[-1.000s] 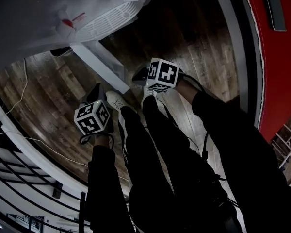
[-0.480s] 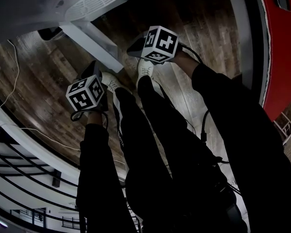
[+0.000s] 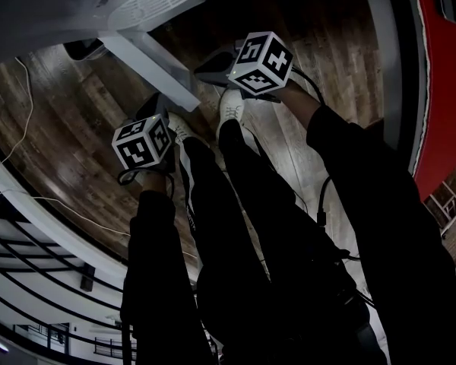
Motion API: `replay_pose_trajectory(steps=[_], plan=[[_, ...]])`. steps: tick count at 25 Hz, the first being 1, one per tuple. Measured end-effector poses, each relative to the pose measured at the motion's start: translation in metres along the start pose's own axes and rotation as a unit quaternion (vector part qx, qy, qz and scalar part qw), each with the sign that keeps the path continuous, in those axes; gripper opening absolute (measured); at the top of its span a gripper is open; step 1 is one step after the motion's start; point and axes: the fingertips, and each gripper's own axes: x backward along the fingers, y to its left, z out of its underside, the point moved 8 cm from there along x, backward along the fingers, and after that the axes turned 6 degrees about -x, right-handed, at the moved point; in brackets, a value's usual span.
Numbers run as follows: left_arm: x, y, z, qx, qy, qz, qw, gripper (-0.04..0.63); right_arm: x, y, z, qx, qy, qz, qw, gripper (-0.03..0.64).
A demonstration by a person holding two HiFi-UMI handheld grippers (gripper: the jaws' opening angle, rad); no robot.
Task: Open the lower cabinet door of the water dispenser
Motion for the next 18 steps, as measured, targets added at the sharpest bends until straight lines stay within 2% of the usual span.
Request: replay_pose_trajectory(steps=[6,14,18], plan=[[-0.006,-0.01,-0.005,0.005,-0.001,0.005,1.0,0.008,0.001,0.013,0.002,0.022,0.001,-0.049,0.999,-0.002],[-0.014,-0.024,-0.012,-0.007,-0.006,0.02,0.9998,0.008,-0.018,0.021,0.012,0.055,0.041,-0.043,0.997,-0.002],[-0.017,-0.038,-0.022,-0.048,0.0,0.031,0.9984,0.008,-0.02,0.028,0.009,0.071,0.051,-0.031,0.996,-0.002]])
